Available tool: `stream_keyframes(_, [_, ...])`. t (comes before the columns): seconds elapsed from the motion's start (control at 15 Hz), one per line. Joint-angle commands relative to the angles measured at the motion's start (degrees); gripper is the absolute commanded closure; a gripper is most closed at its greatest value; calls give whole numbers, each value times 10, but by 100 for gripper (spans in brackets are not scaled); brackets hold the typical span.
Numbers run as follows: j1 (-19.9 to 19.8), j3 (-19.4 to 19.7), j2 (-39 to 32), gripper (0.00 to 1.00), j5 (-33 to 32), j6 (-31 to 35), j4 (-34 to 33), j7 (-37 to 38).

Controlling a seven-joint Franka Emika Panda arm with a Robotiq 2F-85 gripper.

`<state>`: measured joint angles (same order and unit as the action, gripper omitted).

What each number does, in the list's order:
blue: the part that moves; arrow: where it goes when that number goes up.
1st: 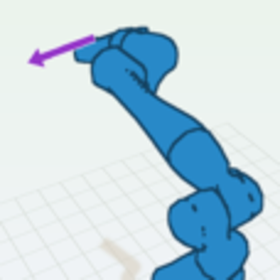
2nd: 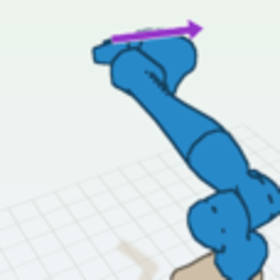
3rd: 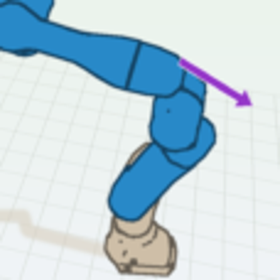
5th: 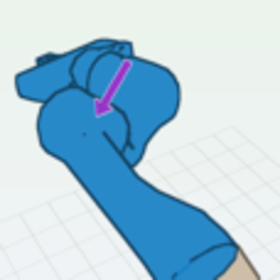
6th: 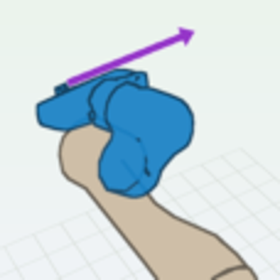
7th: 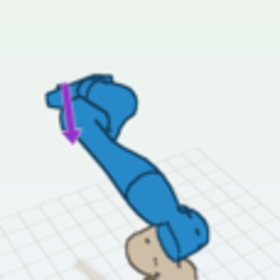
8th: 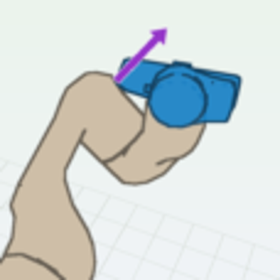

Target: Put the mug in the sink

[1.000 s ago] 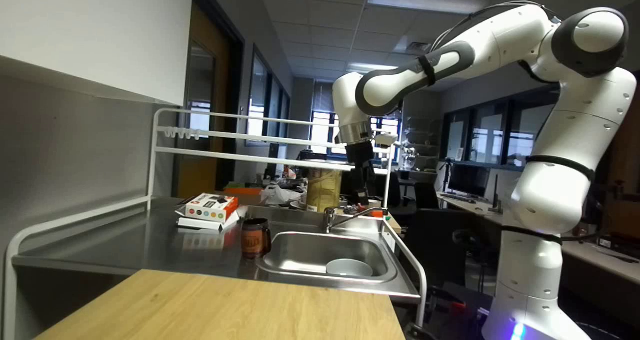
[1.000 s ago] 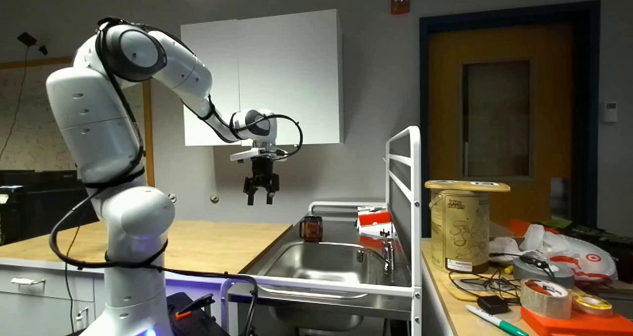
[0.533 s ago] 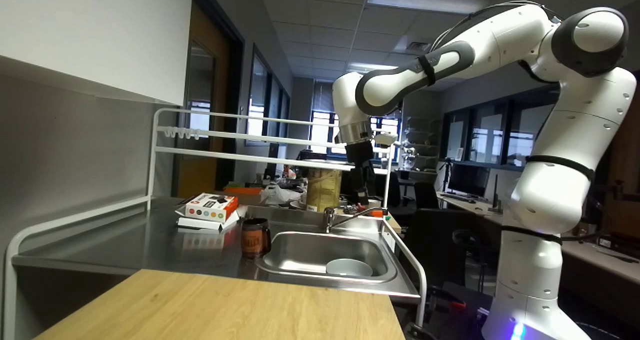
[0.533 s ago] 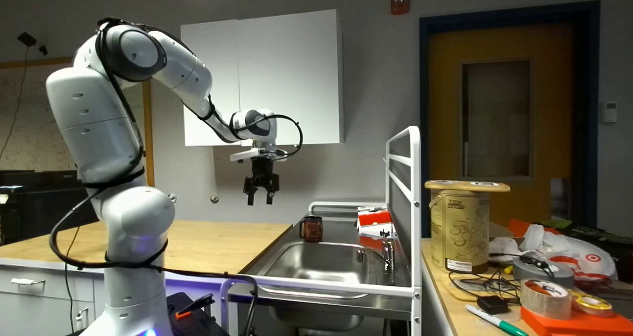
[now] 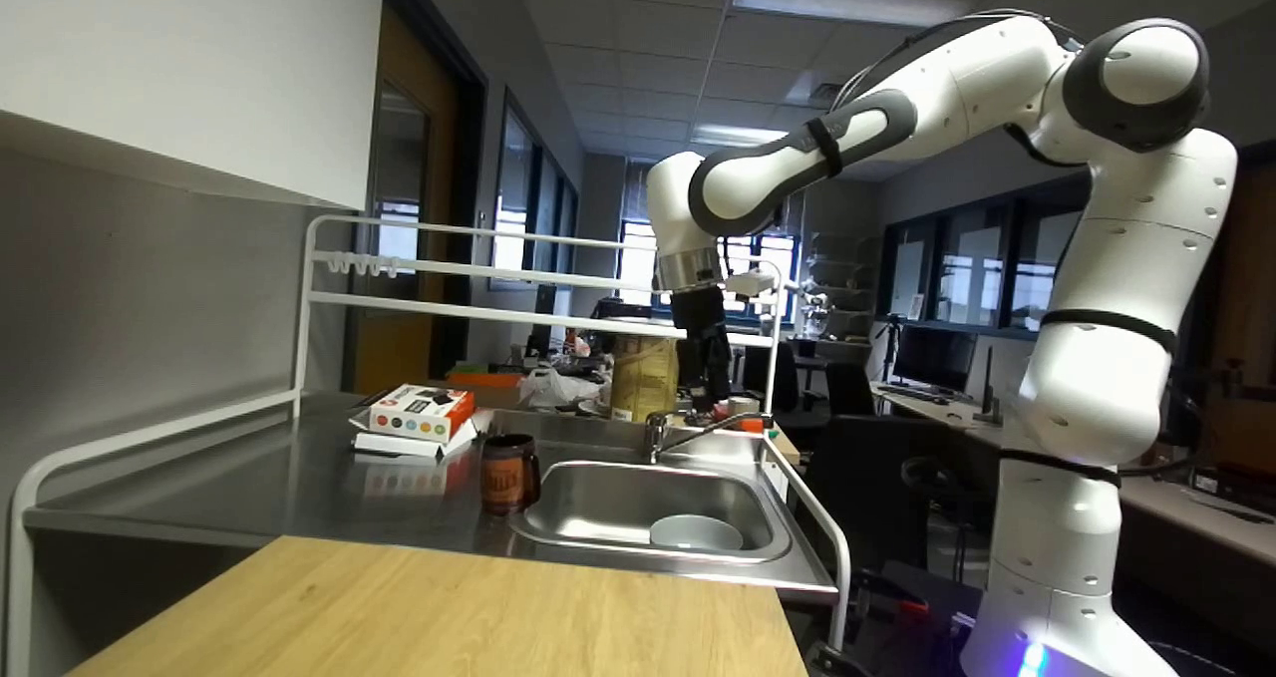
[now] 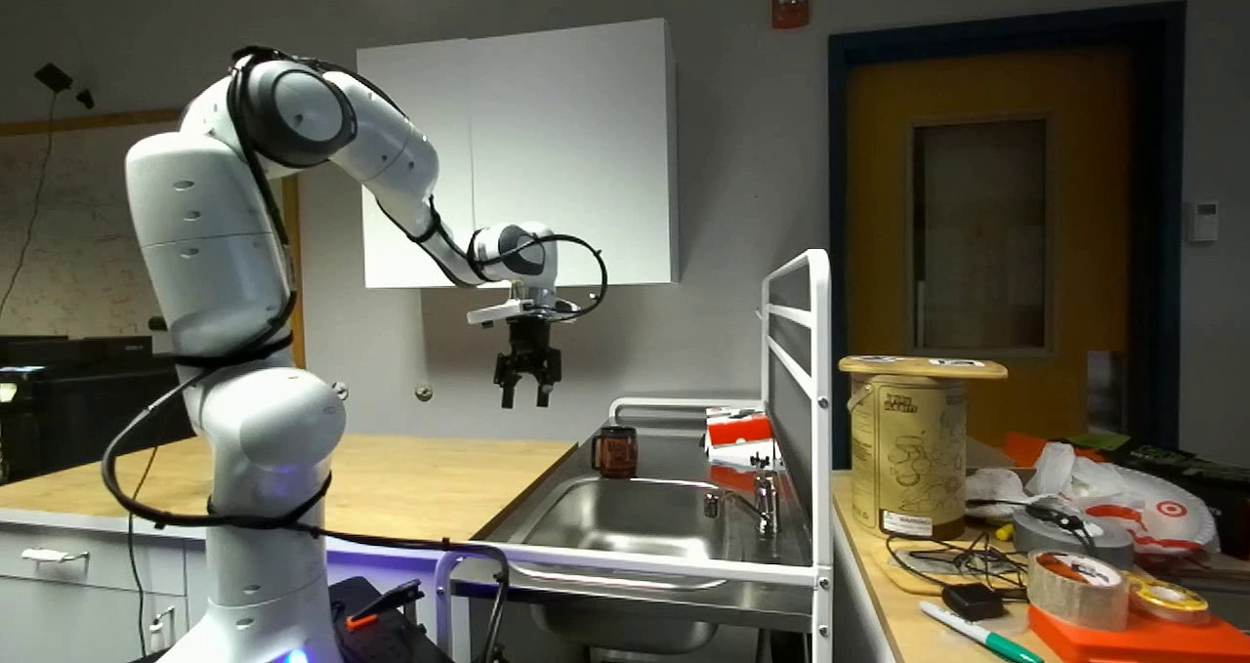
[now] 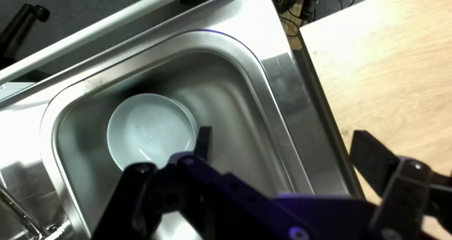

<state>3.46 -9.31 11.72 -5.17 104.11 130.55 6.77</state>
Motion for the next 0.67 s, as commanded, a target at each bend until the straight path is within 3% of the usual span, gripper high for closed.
stream_keyframes(0.0, [-1, 1, -133, 0, -38, 13, -128, 80])
stream_keyframes(0.33, [26, 21, -279, 0, -93, -10, -287, 172])
stream_keyframes(0.6, [53, 43, -377, 0, -75, -24, -414, 188])
